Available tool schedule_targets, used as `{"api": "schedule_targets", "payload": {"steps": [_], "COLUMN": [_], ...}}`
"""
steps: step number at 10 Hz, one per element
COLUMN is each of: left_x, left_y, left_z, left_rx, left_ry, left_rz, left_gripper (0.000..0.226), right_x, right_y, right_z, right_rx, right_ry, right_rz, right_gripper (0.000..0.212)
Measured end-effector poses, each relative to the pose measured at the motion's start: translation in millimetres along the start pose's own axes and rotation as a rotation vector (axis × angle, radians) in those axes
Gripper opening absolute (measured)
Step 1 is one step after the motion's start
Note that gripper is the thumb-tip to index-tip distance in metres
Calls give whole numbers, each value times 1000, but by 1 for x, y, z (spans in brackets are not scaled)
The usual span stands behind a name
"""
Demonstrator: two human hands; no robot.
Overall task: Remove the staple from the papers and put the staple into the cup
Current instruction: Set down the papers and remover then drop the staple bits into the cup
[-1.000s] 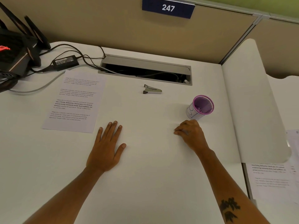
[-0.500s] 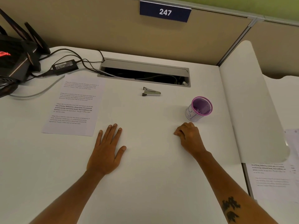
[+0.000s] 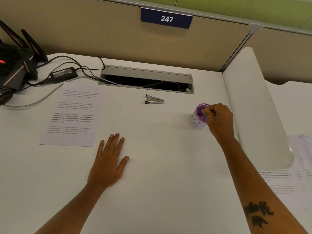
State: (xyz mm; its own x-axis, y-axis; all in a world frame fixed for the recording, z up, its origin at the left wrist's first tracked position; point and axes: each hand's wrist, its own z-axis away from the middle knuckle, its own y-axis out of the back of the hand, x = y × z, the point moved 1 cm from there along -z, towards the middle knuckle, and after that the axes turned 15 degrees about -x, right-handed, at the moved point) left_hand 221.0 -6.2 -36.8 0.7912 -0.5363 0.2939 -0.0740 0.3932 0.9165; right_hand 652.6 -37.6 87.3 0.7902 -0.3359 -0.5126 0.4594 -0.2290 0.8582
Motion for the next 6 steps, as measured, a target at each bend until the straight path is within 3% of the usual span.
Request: {"api": "schedule_targets", "payload": {"steps": [6], "left_x": [0], "left_y": [-1], "left_z": [-1], "left_rx": [-5], "left_ry": [1], "left_rz": [11], "left_gripper": [74], "right_x": [11], "right_y": [11], "right_z": [-5], "right_rx": [91], "right_ry": [-15], "right_rz": [-59], "right_gripper": [9]}}
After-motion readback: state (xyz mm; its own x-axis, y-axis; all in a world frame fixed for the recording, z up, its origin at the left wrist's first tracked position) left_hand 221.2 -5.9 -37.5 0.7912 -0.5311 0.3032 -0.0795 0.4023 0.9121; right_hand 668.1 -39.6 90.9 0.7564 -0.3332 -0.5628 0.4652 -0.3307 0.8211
